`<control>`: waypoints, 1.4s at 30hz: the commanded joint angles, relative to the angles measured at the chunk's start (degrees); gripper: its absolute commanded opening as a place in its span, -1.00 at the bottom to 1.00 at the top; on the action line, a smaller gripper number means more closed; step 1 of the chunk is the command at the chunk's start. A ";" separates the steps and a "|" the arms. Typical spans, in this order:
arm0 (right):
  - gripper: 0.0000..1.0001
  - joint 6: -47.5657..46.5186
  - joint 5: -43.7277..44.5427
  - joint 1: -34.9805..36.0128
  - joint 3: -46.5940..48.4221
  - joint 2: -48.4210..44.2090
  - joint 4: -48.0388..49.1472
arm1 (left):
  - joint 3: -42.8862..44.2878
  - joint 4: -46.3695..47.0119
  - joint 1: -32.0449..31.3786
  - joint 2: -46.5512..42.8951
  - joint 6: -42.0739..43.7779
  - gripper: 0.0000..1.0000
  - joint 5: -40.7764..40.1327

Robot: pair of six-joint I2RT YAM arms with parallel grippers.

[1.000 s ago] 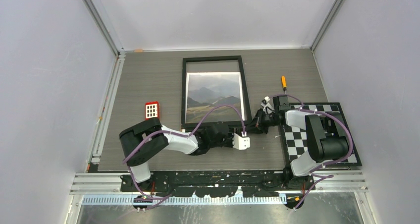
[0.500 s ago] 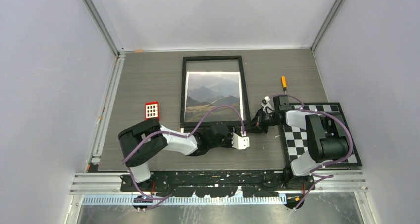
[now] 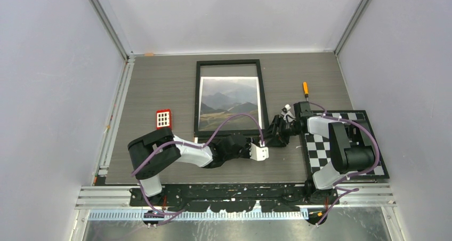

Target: Take the photo out of the frame

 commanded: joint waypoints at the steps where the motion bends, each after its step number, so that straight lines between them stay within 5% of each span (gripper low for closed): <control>1: 0.07 0.63 -1.18 -0.22 1.84 0.95 0.08 | 1.07 2.83 0.22 -1.37 -0.82 -0.31 -1.56; 21: -0.25 1.57 1.03 3.83 5.97 4.08 -6.08 | 3.30 1.96 0.74 -0.36 -1.54 -0.35 -0.37; 24: -0.41 1.48 1.26 3.85 6.49 4.90 -6.28 | 3.57 1.96 0.82 -0.19 -1.48 -0.36 -0.11; 28: -0.87 1.59 1.85 3.91 7.80 5.28 -6.65 | 3.62 1.88 0.86 -0.14 -1.53 -0.35 0.30; 38: -0.99 2.35 -0.76 2.93 8.01 5.05 -5.85 | 4.79 1.25 0.86 2.37 -1.03 -0.15 -0.73; 42: -0.99 2.91 -1.35 2.73 8.00 5.19 -5.16 | 4.89 0.73 0.81 2.97 -0.14 0.13 -0.24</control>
